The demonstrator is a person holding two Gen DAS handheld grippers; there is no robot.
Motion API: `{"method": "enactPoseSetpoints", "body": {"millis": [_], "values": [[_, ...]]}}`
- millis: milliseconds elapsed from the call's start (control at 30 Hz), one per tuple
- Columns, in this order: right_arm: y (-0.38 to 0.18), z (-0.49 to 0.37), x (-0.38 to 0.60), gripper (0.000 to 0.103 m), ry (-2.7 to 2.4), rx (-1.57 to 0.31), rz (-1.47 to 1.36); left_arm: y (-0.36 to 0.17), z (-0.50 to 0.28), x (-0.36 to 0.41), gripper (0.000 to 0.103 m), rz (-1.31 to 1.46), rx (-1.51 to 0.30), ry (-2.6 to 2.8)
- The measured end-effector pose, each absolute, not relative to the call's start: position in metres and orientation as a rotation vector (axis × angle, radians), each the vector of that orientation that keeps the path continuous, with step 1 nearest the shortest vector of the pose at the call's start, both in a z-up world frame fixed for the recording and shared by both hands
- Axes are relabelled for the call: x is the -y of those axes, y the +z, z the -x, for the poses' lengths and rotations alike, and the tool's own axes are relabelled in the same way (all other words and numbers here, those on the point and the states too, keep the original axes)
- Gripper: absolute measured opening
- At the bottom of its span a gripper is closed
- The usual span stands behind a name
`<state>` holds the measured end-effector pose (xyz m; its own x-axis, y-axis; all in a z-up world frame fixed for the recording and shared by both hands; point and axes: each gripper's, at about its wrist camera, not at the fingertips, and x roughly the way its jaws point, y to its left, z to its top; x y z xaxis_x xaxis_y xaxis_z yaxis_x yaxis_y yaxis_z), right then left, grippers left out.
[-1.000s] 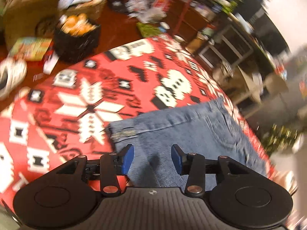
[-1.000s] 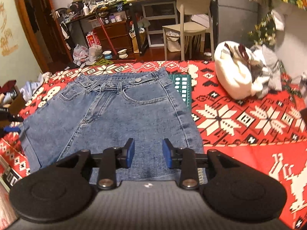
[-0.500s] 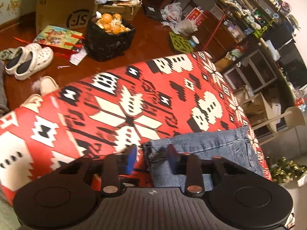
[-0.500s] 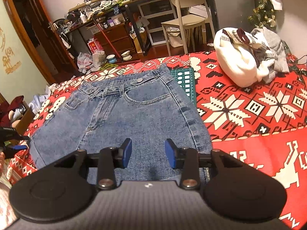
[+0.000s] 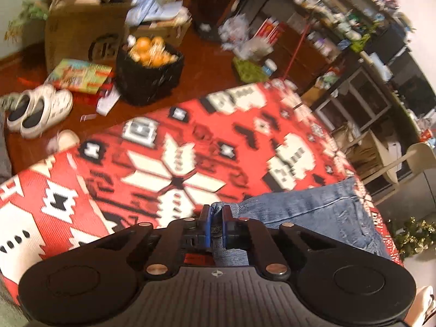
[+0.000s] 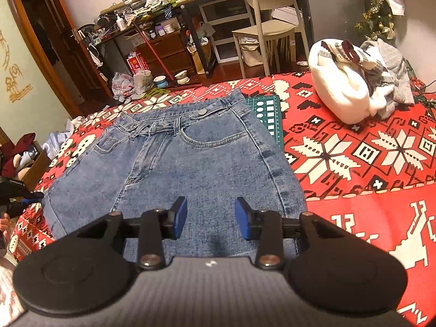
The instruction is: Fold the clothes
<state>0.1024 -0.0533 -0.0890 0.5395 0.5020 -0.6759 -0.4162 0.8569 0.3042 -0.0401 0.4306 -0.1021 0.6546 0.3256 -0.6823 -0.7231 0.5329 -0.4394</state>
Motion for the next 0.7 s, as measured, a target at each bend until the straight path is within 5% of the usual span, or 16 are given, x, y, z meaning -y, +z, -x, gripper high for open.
{"method": "enactPoseSetpoints", "body": {"millis": [367, 700], "values": [[-0.087, -0.101, 0.051, 0.042, 0.553, -0.825, -0.119, -0.037, 0.048, -0.310, 0.005, 0.501, -0.399, 0.307], [-0.085, -0.100, 0.056, 0.043, 0.594, -0.817, -0.240, -0.072, 0.010, -0.187, 0.005, 0.403, -0.447, -0.023]]}}
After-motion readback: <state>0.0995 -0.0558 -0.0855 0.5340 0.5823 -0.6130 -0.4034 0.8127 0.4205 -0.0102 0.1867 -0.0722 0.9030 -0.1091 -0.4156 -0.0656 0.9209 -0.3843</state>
